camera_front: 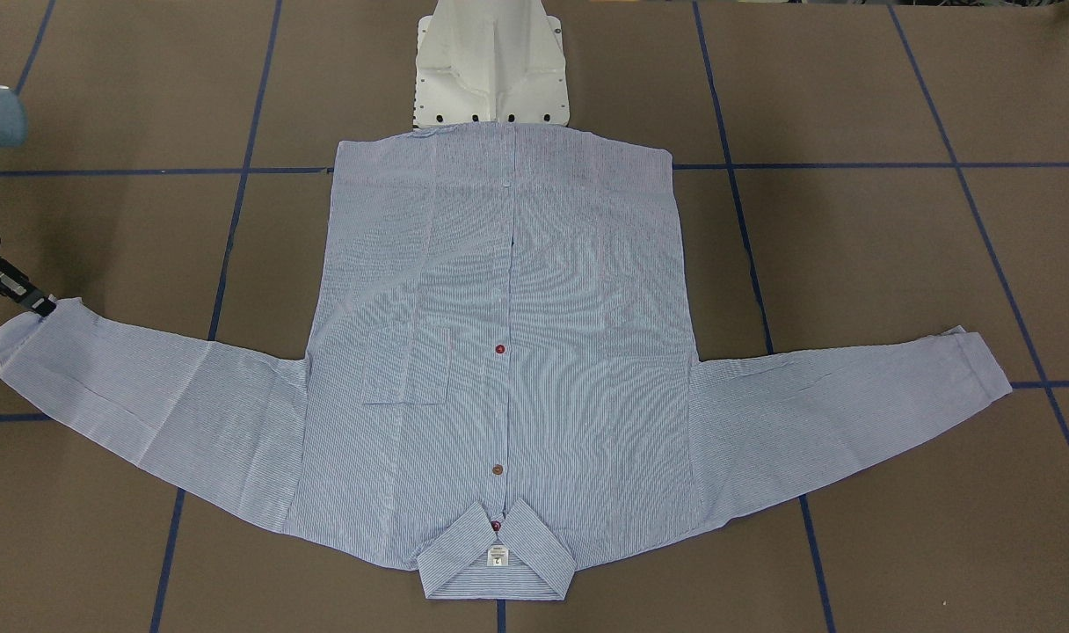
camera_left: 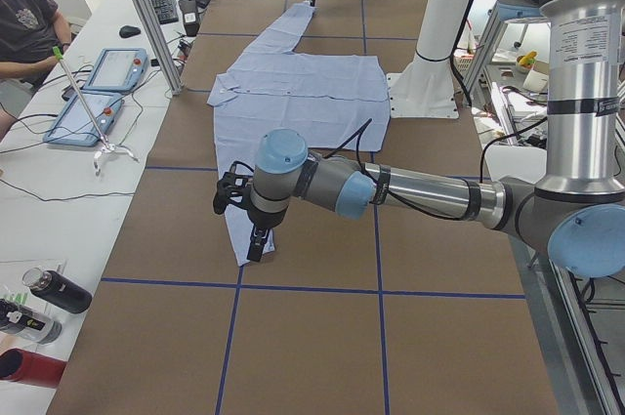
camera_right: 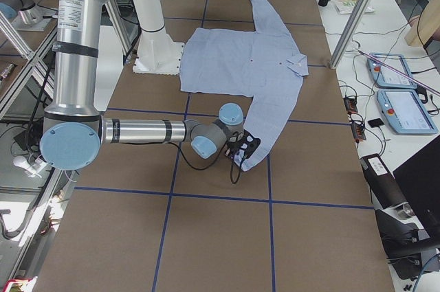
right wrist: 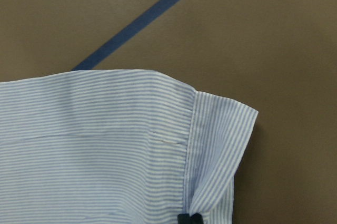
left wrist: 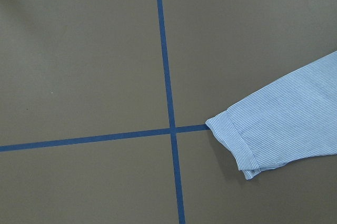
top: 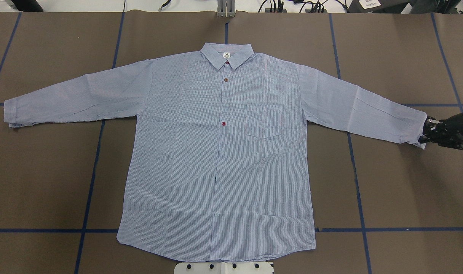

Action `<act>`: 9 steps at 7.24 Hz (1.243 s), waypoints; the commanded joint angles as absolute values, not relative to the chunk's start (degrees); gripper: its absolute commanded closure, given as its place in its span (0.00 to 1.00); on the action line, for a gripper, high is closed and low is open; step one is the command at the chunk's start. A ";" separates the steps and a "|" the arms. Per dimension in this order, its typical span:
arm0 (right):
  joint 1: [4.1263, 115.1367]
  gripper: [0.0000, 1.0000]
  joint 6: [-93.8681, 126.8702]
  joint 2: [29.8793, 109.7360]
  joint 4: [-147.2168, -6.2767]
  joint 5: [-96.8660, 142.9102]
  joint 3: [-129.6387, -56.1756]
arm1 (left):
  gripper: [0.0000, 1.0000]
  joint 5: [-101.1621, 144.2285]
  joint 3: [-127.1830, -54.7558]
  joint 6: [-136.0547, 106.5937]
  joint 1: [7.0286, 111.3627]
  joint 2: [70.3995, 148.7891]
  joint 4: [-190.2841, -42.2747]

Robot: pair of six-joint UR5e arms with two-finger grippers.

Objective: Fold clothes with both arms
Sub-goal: 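Lower the right gripper onto the nearest sleeve cuff and grasp it, then carry the held cuff across the shirt front toward the collar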

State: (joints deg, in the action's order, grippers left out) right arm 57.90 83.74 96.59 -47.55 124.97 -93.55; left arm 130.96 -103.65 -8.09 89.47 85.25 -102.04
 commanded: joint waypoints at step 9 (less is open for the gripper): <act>41.15 1.00 86.48 42.41 -78.84 110.50 -82.03 | 0.00 131.13 -105.90 -8.09 89.47 83.95 -102.04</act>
State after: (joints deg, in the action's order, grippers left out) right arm 43.20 85.57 47.82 -78.83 112.68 -85.68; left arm 131.13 -104.88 -8.09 89.47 84.86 -102.07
